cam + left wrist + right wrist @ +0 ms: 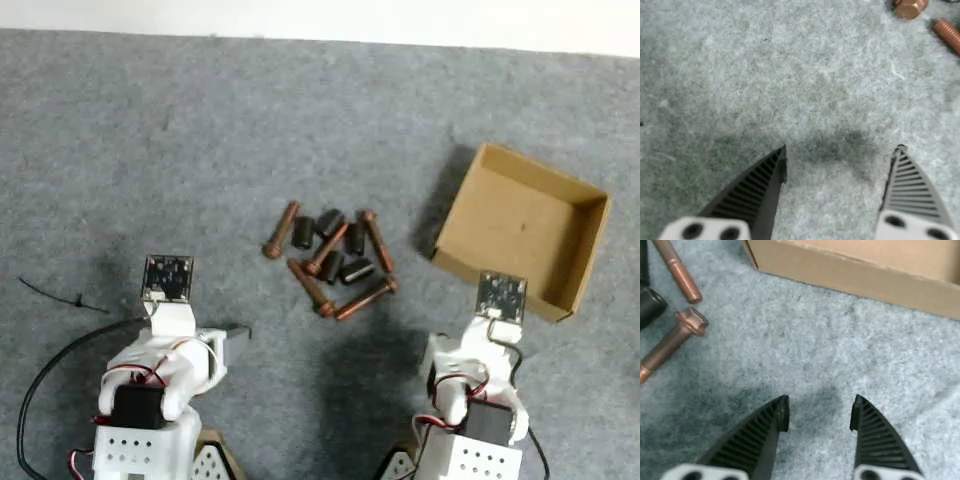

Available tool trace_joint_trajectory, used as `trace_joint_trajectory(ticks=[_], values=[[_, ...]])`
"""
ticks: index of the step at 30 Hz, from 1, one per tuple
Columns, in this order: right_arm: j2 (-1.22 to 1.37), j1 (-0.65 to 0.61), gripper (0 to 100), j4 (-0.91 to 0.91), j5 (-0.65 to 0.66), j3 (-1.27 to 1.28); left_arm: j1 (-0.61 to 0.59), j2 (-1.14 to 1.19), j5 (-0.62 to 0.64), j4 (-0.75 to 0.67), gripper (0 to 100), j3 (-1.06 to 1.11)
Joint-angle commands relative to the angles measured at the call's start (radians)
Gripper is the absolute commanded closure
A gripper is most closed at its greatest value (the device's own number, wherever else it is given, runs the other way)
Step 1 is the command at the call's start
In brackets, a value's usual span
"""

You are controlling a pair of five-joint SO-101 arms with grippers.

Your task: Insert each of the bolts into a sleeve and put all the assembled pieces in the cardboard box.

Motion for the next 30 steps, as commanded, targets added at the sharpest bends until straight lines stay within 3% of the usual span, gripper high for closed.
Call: trace_joint_trajectory(ticks=[1,5,10,14,18,22,24,30], values=[[-0.01,-0.458,81.0,0.024,-0.003,0.157,0.09,-0.01,0.005,-0.035,69,0.018],[-0.01,-0.498,81.0,0.024,-0.003,0.157,0.211,-0.01,0.003,-0.046,69,0.018],[-0.01,-0.498,81.0,0.024,-0.003,0.157,0.193,-0.008,0.003,-0.044,69,0.018],[-0.01,-0.498,81.0,0.024,-0.003,0.157,0.076,-0.01,0.002,-0.052,69,0.016],[-0.01,-0.498,81.0,0.024,-0.003,0.157,-0.13,-0.01,-0.015,-0.052,69,-0.042],[-0.01,-0.496,81.0,0.024,-0.003,0.157,-0.285,-0.01,-0.292,-0.044,69,-0.094],[-0.01,-0.496,81.0,0.024,-0.003,0.157,-0.326,-0.01,-0.379,-0.044,69,-0.137],[-0.01,-0.496,81.0,0.024,-0.003,0.157,-0.328,0.005,-0.371,-0.049,69,-0.44]])
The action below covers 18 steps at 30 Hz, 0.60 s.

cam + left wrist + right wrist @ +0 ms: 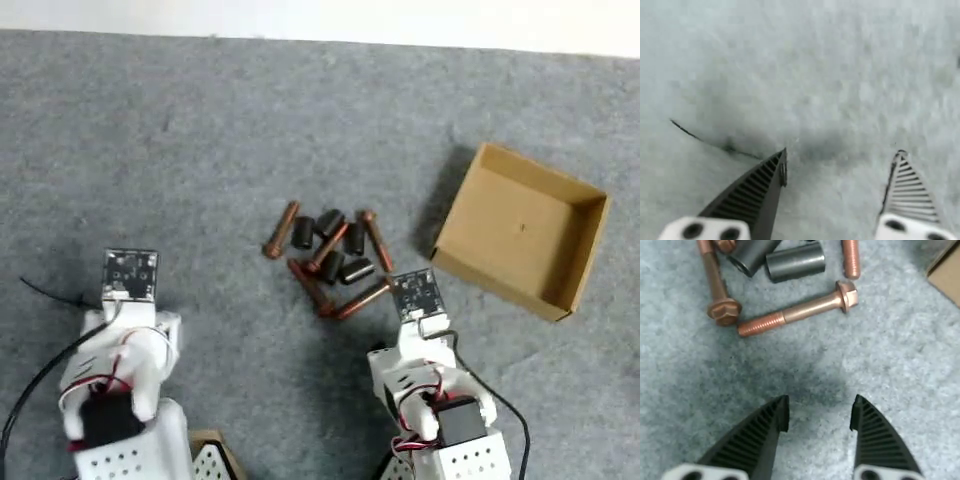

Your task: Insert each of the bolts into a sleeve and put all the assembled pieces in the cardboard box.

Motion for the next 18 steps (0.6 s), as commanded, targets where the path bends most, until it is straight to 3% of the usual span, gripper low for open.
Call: trace_joint_trajectory(ticks=[1,4,10,14,18], values=[[-0.008,-0.007,81.0,0.002,-0.005,0.157,0.03,0.025,0.0,-0.005,69,-0.289],[-0.008,-0.007,81.0,0.002,-0.005,0.157,0.111,0.202,0.0,0.061,69,-0.539],[-0.008,-0.007,81.0,0.002,-0.005,0.157,0.278,0.88,0.098,0.121,69,-0.905],[-0.008,-0.007,81.0,-0.008,-0.006,0.157,0.378,1.207,0.207,0.098,69,-1.004],[-0.008,-0.015,81.0,-0.008,-0.011,0.157,0.43,1.31,0.347,-0.061,69,-0.955]])
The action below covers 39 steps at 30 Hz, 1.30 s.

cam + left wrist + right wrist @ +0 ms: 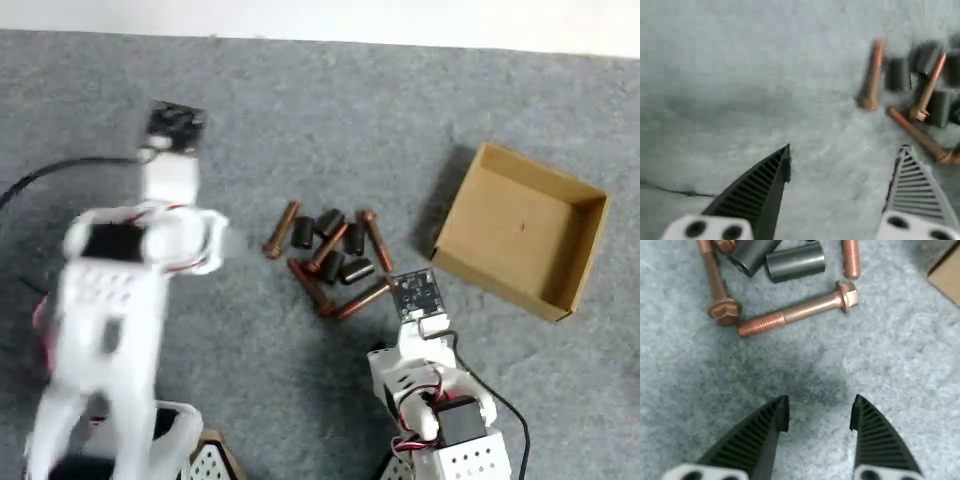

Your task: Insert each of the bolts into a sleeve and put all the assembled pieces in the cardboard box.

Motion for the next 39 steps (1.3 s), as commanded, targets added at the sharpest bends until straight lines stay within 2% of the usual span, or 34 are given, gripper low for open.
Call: trace_joint_trajectory(ticks=[1,5,7,9,11,13,15,18,21,24,28,33,39], values=[[-0.008,-0.018,81.0,-0.008,-0.011,0.157,0.054,0.059,0.121,-0.158,69,0.027],[-0.007,-0.17,81.0,-0.077,-0.011,0.157,0.091,0.033,0.172,-0.35,69,0.199],[-0.002,-0.186,81.0,-0.091,-0.006,0.156,0.091,0.016,0.172,-0.446,69,0.288],[-0.007,-0.104,81.0,-0.101,-0.005,0.139,0.09,0.004,0.169,-0.546,69,0.369],[-0.007,0.051,81.0,-0.122,0.014,0.124,0.09,-0.008,0.172,-0.626,69,0.446],[-0.008,0.197,81.0,-0.159,0.095,0.116,0.087,-0.007,0.169,-0.678,69,0.49],[-0.008,0.268,81.0,-0.206,0.186,0.091,0.051,-0.005,0.172,-0.706,69,0.512],[0.002,0.282,81.0,-0.217,0.199,-0.033,-0.008,-0.002,0.173,-0.736,69,0.518],[0.042,0.197,81.1,-0.219,0.183,-0.193,-0.019,-0.002,0.173,-0.736,69,0.519],[0.232,0.084,81.1,-0.257,0.094,-0.346,-0.019,-0.002,0.173,-0.741,69,0.519],[0.668,-0.016,81.1,-0.367,0.017,-0.547,-0.024,-0.002,0.173,-0.743,69,0.521],[1.187,-0.059,81.1,-0.499,0.003,-0.823,-0.024,-0.002,0.173,-0.807,69,0.547],[1.646,-0.077,81.1,-0.555,-0.008,-1.072,-0.024,-0.002,0.173,-0.813,69,0.547]])
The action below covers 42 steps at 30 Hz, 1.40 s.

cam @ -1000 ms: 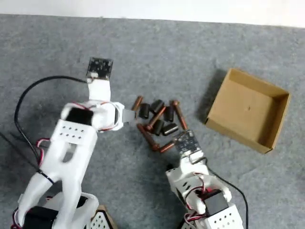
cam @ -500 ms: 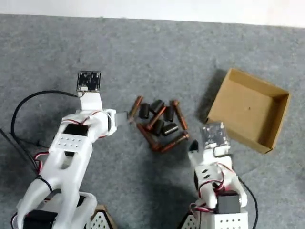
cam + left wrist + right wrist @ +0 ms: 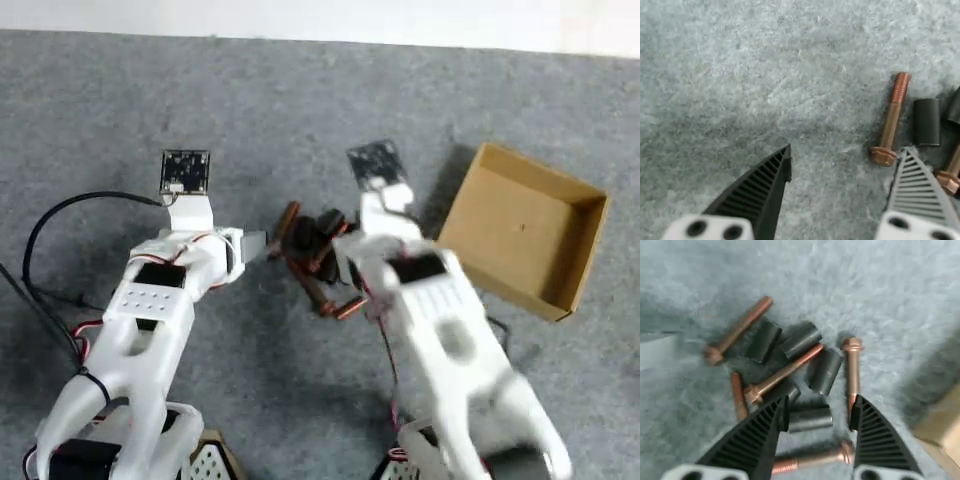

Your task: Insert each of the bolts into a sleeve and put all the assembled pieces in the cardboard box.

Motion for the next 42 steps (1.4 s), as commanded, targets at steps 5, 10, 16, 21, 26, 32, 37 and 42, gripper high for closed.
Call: trace_joint_trajectory(ticks=[5,10,16,21,26,32,37,42], values=[[0.369,-0.018,81.1,-0.031,-0.196,-0.246,-0.013,-0.03,0.011,-0.021,69,-0.008],[0.446,-0.012,81.1,-0.033,-0.195,-0.262,-0.013,-0.03,0.011,-0.021,69,-0.008],[0.545,-0.008,81.1,-0.064,-0.196,-0.298,-0.013,-0.03,0.009,-0.021,69,-0.005],[0.627,0.048,81.1,-0.059,-0.198,-0.367,-0.013,-0.03,0.006,-0.018,69,-0.005],[0.651,0.076,81.1,-0.059,-0.201,-0.384,-0.013,-0.03,0.006,-0.018,69,-0.005],[0.65,0.076,81.8,-0.058,-0.201,-0.378,-0.013,-0.03,0.006,-0.018,69,-0.005],[0.65,0.076,96.9,-0.058,-0.203,-0.378,-0.013,-0.03,0.006,-0.018,69,-0.005],[0.642,0.076,99.5,-0.058,-0.196,-0.378,-0.013,-0.03,0.006,-0.018,69,-0.005]])
